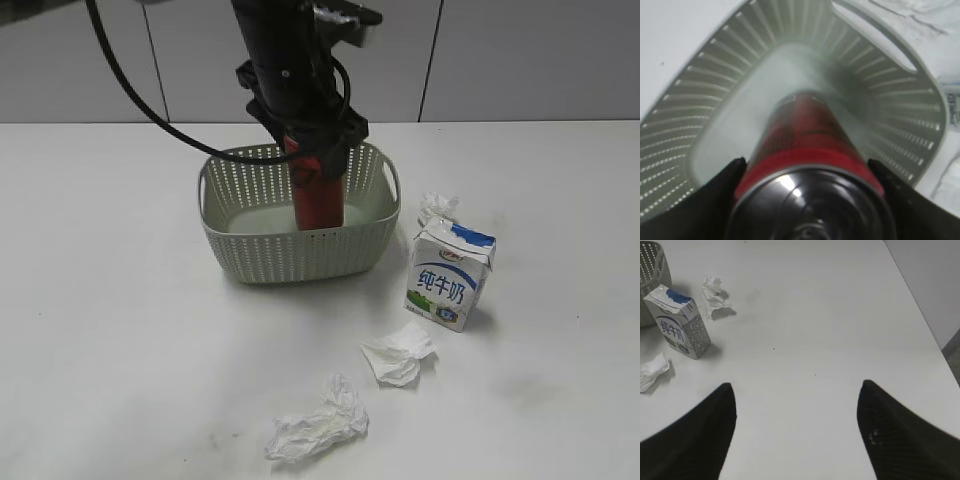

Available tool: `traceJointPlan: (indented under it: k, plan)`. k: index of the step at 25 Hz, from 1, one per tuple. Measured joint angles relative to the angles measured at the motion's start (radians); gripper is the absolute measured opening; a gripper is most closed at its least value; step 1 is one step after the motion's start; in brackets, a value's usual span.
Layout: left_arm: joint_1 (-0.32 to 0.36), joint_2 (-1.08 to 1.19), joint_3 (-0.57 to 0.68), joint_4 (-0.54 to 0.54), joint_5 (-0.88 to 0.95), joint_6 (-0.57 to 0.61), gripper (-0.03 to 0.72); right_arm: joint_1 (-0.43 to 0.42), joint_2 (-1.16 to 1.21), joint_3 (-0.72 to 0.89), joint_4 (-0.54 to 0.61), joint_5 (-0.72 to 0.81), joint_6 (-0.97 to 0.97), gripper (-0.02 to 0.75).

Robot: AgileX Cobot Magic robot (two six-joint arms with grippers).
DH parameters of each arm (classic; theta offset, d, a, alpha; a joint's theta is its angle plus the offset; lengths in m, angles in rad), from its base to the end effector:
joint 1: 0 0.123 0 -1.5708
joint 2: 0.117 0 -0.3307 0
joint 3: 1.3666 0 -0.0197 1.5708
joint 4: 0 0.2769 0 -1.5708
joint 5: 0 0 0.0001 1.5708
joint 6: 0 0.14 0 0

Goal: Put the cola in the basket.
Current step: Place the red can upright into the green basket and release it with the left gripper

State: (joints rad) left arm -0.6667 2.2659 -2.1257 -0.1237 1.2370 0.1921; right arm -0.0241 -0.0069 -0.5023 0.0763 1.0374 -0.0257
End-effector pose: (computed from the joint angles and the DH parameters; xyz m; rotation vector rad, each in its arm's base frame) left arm 0.4271 -0.3568 0.2220 1.1697 2.6379 -0.2680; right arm 0.0159 0.0088 0.2716 -0.0045 2.0100 0.0590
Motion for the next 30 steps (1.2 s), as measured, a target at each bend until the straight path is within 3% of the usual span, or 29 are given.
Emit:
traceJointPlan:
  k: [13, 16, 21, 30]
  plan:
    - [-0.01, 0.028, 0.0, -0.052, -0.008, 0.002, 0.531, 0.0, 0.0, 0.0, 0.0, 0.0, 0.0, 0.571]
    - [-0.01, 0.024, -0.002, -0.071, -0.012, 0.002, 0.626, 0.0, 0.0, 0.0, 0.0, 0.0, 0.0, 0.571]
    - [-0.007, -0.021, -0.003, -0.076, -0.016, 0.002, 0.64, 0.0, 0.0, 0.0, 0.0, 0.0, 0.001, 0.571]
    - [0.077, -0.172, -0.005, -0.029, -0.014, -0.028, 0.627, 0.0, 0.0, 0.0, 0.0, 0.0, 0.0, 0.571]
